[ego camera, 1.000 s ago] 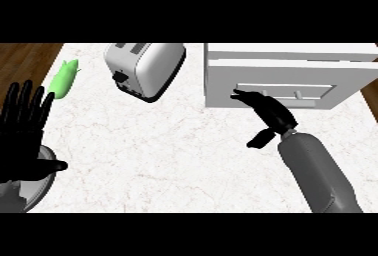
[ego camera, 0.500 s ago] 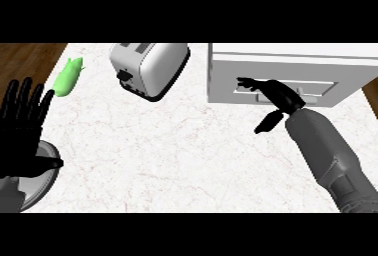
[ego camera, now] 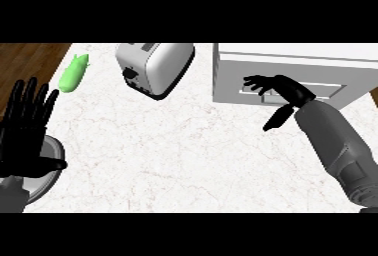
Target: Pick up the cup, place it into the drawer and close the drawer
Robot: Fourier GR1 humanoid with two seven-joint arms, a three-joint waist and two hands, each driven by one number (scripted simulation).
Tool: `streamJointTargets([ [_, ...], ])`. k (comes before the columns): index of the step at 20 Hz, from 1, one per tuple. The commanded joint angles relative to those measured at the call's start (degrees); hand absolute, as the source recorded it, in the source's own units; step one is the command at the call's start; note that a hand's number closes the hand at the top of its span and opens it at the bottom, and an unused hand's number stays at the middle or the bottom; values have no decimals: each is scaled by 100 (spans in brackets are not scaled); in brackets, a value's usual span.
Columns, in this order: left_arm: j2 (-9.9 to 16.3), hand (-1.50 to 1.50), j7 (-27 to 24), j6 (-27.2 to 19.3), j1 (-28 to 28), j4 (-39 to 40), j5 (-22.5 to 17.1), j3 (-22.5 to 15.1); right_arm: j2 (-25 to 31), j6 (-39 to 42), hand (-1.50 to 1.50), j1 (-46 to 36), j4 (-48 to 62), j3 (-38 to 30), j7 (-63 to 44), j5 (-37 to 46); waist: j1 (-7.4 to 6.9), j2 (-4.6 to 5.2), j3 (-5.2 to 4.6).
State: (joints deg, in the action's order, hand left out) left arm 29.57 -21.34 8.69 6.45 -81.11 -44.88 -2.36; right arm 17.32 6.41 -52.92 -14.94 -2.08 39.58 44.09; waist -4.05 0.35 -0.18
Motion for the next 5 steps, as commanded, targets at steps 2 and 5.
streamJointTargets([
  [2, -132, -150, -158, 7, 119, 160, 207, -80, 372, -225, -150, -410, 429, -173, -478, 27, -102, 208, 35],
  [5, -114, -150, 13, -98, 238, 134, 230, -111, 159, -335, -150, -612, 493, -221, -767, -24, -112, 186, 35],
])
